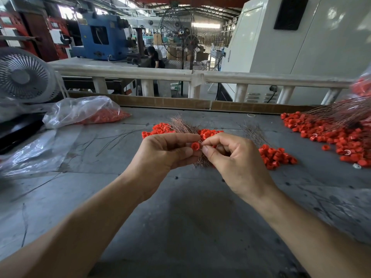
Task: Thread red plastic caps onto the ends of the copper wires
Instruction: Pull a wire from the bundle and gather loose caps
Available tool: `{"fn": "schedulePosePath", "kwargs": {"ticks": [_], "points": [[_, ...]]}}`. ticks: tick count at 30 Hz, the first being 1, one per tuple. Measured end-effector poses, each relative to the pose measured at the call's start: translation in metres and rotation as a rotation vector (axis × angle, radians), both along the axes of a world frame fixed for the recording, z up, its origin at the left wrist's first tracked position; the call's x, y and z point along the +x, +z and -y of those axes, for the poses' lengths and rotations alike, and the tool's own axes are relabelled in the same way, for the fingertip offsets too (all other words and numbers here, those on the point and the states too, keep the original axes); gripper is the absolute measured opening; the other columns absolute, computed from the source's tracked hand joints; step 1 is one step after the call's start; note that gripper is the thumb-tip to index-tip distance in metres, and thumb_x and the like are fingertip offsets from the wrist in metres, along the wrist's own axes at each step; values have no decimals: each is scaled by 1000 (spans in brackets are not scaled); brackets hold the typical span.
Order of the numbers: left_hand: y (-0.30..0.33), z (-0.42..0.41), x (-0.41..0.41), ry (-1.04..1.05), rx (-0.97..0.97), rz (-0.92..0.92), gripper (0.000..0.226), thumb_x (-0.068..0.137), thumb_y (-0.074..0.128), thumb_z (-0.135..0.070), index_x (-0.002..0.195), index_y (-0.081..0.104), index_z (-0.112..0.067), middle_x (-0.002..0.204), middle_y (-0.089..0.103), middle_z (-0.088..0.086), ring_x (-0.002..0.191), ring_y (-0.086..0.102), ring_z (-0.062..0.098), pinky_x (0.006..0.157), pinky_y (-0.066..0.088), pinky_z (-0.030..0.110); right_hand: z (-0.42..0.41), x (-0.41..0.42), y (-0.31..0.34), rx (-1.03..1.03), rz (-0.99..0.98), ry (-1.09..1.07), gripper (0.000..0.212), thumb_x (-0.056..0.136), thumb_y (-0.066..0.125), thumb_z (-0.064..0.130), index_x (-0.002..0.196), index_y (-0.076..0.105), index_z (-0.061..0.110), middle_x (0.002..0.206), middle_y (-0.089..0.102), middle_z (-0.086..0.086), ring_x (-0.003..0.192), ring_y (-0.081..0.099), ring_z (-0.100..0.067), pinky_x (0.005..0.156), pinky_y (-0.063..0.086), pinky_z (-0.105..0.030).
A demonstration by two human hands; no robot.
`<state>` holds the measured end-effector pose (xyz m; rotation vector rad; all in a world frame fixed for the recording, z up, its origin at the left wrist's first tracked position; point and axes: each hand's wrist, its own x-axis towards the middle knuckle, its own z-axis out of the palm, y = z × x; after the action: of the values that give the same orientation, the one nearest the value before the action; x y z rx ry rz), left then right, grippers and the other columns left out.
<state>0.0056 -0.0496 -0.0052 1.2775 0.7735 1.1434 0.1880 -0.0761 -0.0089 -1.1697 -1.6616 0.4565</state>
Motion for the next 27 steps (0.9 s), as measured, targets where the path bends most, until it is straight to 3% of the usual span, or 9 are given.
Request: {"fn": "schedulePosePath", "kwargs": {"ticks": [4,10,16,24,27], "points": [[0,-1,0,-17,-11,39,29,77,68,5,102,78,-7,99,72,21,93,75,30,83,60,31,0,1,0,-21,-13,15,15,94,70,13,84,76,23,56,61,6,50,48,-5,49,37,-19],[0,-1,0,-15,-19,36,28,81,66,9,103,76,-5,95,73,18,91,75,29,82,61,31,3,-1,2,-10,-46,28,15,95,70,12,86,76,22,64,67,-6,58,58,-27,51,43,-33],[0,-1,-1,-33,-47,78,31,73,68,5,103,74,-2,101,72,23,94,74,30,83,60,32,2,0,2,-5,-39,34,15,94,70,11,85,76,21,53,56,4,48,44,-5,46,34,-18],[0,-1,-2,-54,-35,70,29,74,70,-3,102,78,-6,98,74,21,92,75,28,80,60,30,-1,0,-2,-33,-75,46,15,96,69,14,86,75,25,66,70,4,57,59,-9,53,44,-22],[1,-1,-3,-73,-67,81,30,74,69,-4,102,79,-7,96,74,22,92,75,27,79,60,29,-3,2,-4,-93,-117,75,18,100,61,15,91,73,24,58,59,14,54,50,0,54,40,-13]]}}
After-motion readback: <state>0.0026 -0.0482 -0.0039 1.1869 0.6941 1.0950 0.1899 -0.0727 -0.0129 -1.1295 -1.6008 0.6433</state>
